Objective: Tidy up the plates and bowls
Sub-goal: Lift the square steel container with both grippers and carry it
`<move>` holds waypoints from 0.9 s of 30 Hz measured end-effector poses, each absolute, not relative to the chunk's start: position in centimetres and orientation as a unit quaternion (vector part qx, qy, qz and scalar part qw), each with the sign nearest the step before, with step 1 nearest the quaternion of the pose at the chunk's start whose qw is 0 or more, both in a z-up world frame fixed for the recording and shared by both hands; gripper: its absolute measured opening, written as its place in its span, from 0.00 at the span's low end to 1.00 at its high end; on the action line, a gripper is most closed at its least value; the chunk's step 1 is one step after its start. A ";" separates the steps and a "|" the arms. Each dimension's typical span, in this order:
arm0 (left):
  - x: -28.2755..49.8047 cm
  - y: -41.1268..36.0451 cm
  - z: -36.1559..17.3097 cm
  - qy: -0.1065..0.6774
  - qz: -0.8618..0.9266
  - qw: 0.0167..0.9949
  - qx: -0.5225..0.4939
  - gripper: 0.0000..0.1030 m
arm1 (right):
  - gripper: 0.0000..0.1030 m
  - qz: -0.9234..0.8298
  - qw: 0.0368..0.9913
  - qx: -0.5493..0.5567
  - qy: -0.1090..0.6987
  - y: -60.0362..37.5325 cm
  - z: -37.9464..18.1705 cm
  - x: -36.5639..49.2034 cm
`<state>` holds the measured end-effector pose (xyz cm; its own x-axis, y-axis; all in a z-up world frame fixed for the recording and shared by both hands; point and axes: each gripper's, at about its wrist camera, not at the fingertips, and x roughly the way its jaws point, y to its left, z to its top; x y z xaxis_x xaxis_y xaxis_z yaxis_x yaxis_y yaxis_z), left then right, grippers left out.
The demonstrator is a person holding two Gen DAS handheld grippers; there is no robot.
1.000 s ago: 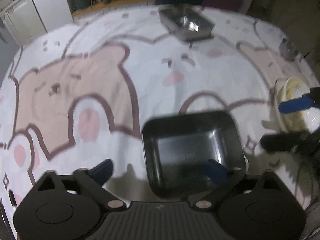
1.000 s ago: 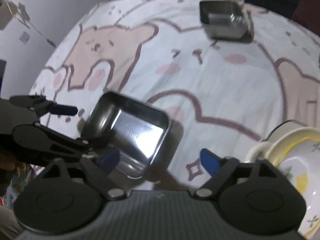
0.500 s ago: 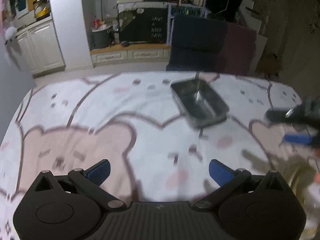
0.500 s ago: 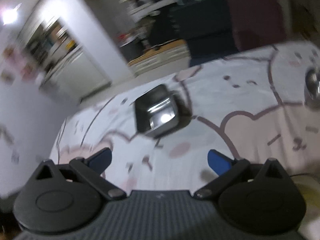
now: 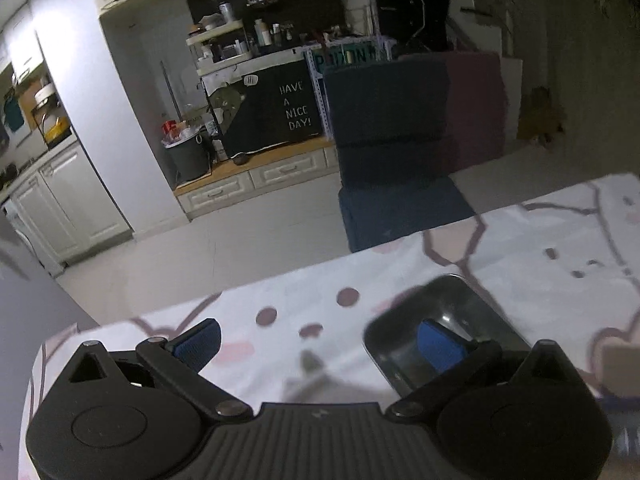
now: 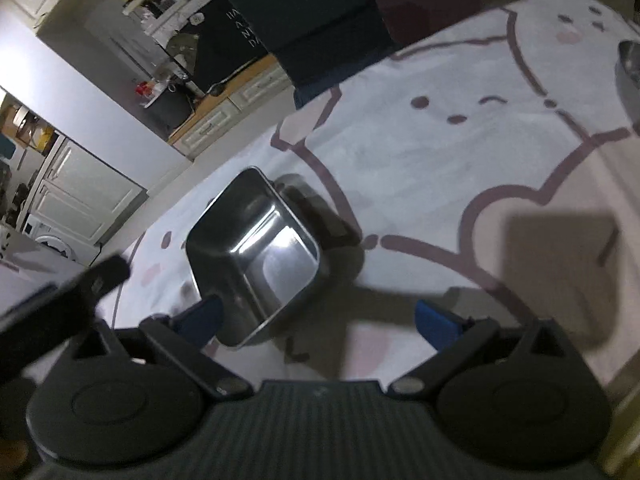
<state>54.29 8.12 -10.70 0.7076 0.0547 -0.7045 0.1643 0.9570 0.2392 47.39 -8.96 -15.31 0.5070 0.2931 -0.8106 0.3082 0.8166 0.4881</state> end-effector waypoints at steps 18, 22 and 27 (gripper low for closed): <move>55.5 9.6 -15.5 0.418 -0.024 0.892 0.172 1.00 | 0.99 0.042 0.837 0.086 0.539 -6.9 -17.9 49.2; 53.7 11.6 -14.9 0.431 -0.023 0.889 0.154 1.00 | 0.93 0.046 0.838 0.075 0.538 -7.9 -17.6 49.1; 51.0 13.5 -15.2 0.461 -0.023 0.878 0.127 0.88 | 0.78 0.079 0.838 0.100 0.531 -8.8 -17.6 49.2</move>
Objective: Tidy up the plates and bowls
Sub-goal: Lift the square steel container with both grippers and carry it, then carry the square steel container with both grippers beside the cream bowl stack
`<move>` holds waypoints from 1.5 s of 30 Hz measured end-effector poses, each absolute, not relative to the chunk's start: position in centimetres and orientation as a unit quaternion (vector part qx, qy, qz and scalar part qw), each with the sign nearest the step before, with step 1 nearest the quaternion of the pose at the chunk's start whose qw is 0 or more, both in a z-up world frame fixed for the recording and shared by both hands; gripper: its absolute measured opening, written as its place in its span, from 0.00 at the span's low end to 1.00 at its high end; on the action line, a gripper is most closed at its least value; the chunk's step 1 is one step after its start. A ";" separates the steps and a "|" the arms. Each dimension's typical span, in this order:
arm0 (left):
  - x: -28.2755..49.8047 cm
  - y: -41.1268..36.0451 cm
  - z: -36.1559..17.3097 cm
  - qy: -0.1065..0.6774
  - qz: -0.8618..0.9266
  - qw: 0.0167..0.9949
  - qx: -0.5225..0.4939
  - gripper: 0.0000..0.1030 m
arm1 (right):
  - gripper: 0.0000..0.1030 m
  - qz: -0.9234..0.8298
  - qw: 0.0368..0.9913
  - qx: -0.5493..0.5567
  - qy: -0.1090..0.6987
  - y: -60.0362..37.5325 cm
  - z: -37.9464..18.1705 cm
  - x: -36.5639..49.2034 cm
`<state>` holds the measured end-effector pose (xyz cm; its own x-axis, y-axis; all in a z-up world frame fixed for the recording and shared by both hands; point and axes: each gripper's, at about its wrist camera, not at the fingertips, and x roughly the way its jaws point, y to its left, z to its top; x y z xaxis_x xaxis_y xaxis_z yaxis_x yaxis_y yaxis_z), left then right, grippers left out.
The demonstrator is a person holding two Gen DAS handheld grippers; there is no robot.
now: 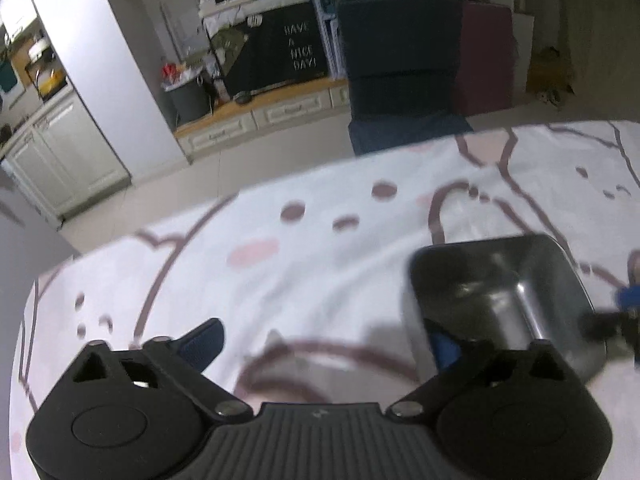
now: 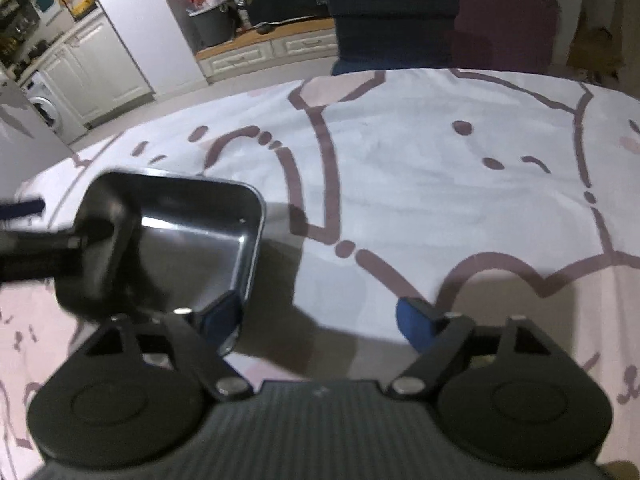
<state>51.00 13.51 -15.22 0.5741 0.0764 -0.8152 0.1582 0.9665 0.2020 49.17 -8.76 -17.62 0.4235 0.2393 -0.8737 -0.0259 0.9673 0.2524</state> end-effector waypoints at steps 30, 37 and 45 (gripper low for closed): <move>44.2 15.2 -13.7 0.486 -0.020 0.866 -0.121 0.10 | 0.03 0.163 0.828 0.118 0.523 -5.9 -15.8 48.2; 39.3 15.4 -7.9 0.431 -0.013 0.891 -0.142 0.09 | 0.04 0.182 0.842 0.124 0.493 -6.5 -11.1 44.8; 31.4 14.9 -2.8 0.391 -0.003 0.910 -0.135 0.09 | 0.04 0.203 0.849 0.137 0.468 -7.0 -6.2 38.1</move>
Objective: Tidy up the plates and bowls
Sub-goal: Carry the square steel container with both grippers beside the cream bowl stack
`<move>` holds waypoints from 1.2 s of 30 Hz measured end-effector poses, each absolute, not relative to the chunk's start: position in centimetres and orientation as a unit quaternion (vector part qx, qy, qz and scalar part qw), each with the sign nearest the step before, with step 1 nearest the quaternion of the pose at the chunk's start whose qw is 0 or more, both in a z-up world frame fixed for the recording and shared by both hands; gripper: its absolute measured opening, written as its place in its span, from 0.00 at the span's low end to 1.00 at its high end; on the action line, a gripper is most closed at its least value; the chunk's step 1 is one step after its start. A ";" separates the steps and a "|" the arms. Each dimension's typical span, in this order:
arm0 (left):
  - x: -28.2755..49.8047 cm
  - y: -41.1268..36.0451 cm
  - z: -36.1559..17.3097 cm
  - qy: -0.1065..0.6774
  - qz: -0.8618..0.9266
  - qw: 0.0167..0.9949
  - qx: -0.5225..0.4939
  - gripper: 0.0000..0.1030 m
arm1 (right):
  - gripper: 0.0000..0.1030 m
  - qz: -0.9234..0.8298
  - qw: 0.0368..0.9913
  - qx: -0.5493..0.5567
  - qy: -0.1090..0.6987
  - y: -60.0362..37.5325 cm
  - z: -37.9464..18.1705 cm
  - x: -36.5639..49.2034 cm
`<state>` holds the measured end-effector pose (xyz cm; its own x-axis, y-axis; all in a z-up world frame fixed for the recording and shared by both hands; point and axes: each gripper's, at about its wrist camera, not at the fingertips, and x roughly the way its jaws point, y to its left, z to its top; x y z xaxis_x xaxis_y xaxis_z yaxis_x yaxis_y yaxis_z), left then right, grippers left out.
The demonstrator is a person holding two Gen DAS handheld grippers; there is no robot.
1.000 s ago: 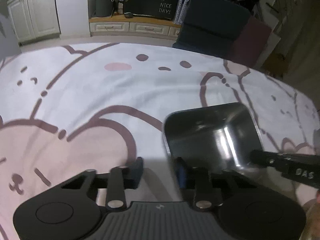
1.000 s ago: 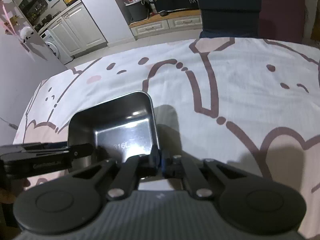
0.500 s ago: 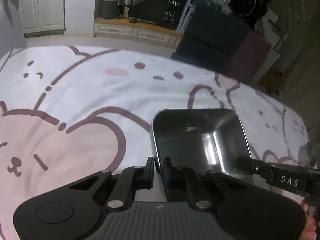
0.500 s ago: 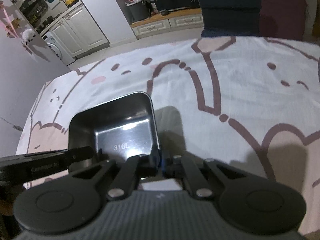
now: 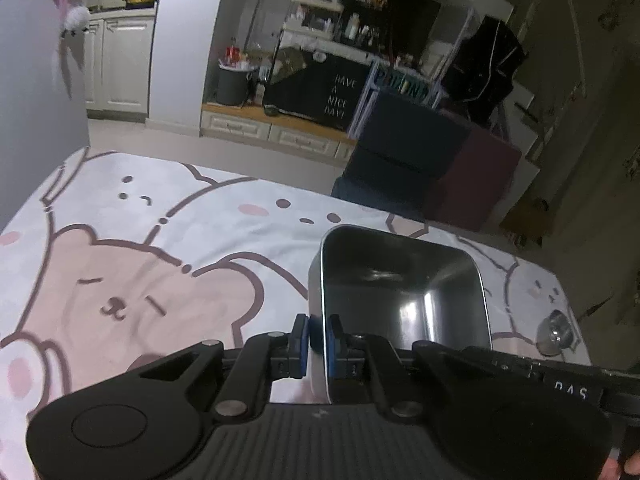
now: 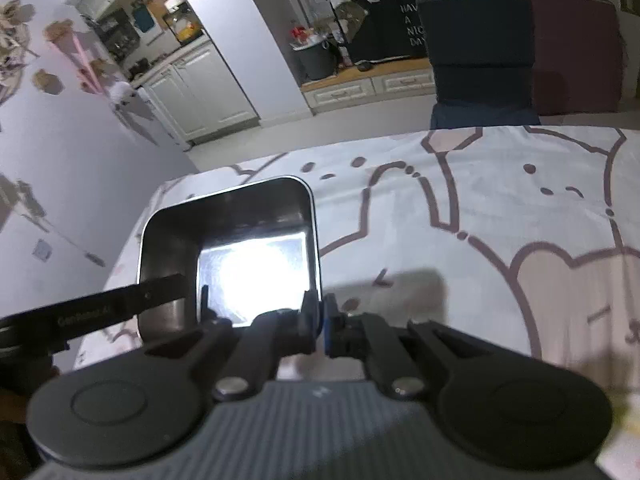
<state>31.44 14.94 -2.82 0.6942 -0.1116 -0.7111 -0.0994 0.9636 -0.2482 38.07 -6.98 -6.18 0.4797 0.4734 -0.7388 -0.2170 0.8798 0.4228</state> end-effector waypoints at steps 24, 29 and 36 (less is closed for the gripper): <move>21.7 14.3 -7.8 0.446 0.022 0.892 -0.071 0.09 | 0.09 0.220 0.844 0.096 0.479 -5.4 -6.5 24.5; 22.1 14.6 -9.3 0.465 0.024 0.882 -0.074 0.11 | 0.10 0.216 0.840 0.075 0.492 -4.5 -7.3 24.4; 23.0 13.8 -11.2 0.492 0.024 0.869 -0.054 0.19 | 0.11 0.213 0.837 0.075 0.498 -4.2 -7.3 24.2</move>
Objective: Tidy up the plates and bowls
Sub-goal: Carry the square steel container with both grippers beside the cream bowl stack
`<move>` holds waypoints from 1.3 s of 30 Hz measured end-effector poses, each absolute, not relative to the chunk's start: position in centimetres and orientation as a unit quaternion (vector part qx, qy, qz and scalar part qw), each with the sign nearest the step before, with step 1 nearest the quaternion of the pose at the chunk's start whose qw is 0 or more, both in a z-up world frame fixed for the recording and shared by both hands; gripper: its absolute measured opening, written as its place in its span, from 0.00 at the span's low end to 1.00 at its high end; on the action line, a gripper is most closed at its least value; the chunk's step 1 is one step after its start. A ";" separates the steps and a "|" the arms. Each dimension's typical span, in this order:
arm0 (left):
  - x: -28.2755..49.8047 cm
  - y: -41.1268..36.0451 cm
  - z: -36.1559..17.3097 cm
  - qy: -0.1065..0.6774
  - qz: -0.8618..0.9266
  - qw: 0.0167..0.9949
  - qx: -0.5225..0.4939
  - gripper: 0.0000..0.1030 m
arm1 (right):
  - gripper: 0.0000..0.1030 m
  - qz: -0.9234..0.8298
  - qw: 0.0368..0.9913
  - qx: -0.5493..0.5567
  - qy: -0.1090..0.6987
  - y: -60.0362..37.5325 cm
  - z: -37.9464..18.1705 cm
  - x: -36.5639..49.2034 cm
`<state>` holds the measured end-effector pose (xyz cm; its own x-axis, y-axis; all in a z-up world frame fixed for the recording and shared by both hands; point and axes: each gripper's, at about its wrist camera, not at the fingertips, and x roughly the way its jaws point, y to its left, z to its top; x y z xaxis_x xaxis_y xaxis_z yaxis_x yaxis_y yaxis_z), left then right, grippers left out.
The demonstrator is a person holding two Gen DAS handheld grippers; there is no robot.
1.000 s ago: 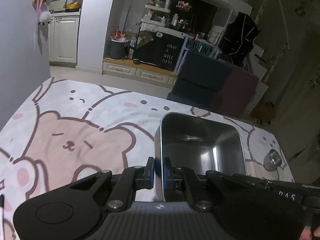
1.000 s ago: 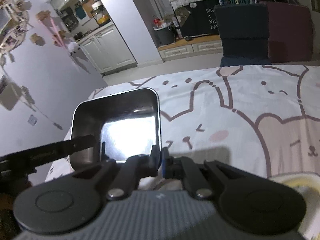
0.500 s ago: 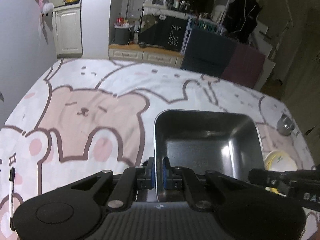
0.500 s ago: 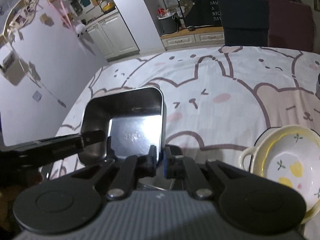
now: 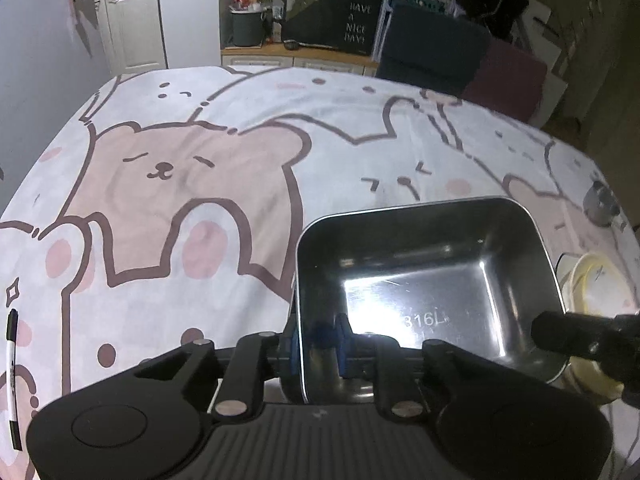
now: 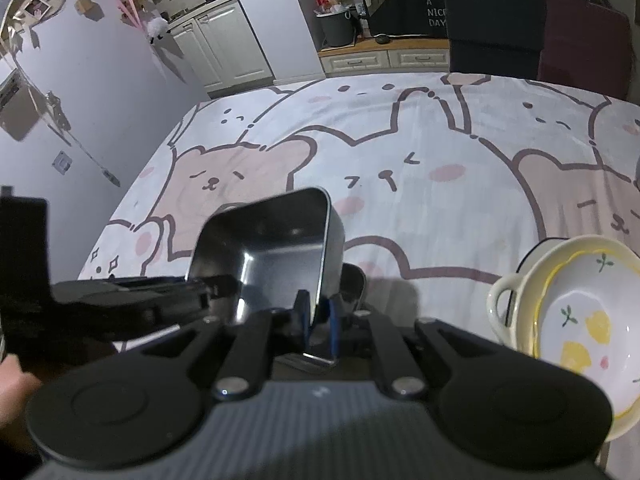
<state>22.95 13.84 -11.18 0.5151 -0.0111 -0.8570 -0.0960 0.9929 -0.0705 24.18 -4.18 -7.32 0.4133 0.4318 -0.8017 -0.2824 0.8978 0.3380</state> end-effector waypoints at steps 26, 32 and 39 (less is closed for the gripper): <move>25.1 13.3 -13.9 0.533 0.031 0.845 0.013 0.21 | 0.09 0.201 0.819 0.048 0.535 -2.1 -9.6 25.9; 25.3 13.2 -14.2 0.536 0.030 0.843 0.022 0.21 | 0.09 0.197 0.811 0.029 0.549 -1.7 -10.6 25.8; 25.4 12.9 -14.4 0.540 0.025 0.841 0.033 0.21 | 0.10 0.199 0.801 0.002 0.564 -1.1 -11.6 25.7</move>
<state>25.41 12.92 -14.38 0.4166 0.0774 -0.9058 -0.0060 0.9966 0.0825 25.74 -1.07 -11.62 0.2848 0.3214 -0.9031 -0.3175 0.9205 0.2275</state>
